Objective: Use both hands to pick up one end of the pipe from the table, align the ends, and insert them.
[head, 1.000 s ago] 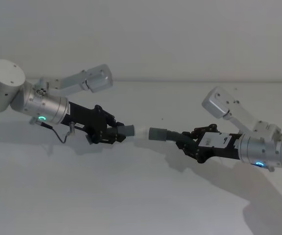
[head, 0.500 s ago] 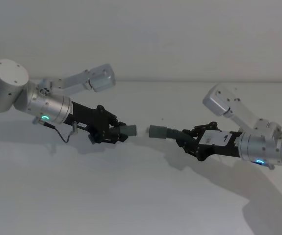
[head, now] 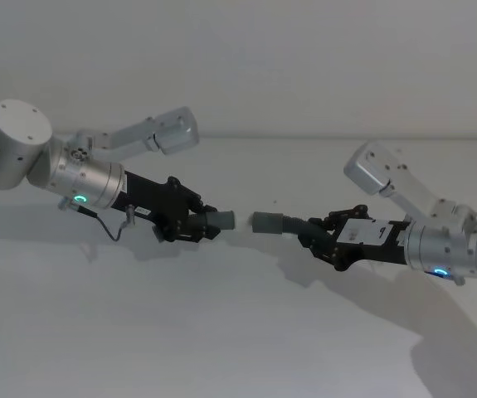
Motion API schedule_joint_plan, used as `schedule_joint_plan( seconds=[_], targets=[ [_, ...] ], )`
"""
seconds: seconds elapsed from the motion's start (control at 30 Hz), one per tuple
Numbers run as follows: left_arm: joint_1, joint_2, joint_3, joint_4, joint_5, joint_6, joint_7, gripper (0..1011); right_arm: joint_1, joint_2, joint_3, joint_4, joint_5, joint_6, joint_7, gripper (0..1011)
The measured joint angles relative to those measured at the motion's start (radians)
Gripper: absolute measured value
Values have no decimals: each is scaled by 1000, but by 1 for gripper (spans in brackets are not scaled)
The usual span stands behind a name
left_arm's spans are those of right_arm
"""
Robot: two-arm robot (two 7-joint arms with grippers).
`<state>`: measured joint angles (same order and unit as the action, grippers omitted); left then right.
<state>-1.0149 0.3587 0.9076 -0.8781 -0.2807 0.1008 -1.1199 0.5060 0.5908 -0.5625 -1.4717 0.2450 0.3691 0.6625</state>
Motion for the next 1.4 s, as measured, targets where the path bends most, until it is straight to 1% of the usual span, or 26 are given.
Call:
schedule_joint_plan(
  seconds=[0.77,1.4],
  targets=[
    [11,25,6,-43,-14,24,15,366,19,-1,-21,20,11,2,-14,305],
    [20,34,2,-44,-24,21,17,366,29,-8,-36,27,15,4,-23,305]
  ],
)
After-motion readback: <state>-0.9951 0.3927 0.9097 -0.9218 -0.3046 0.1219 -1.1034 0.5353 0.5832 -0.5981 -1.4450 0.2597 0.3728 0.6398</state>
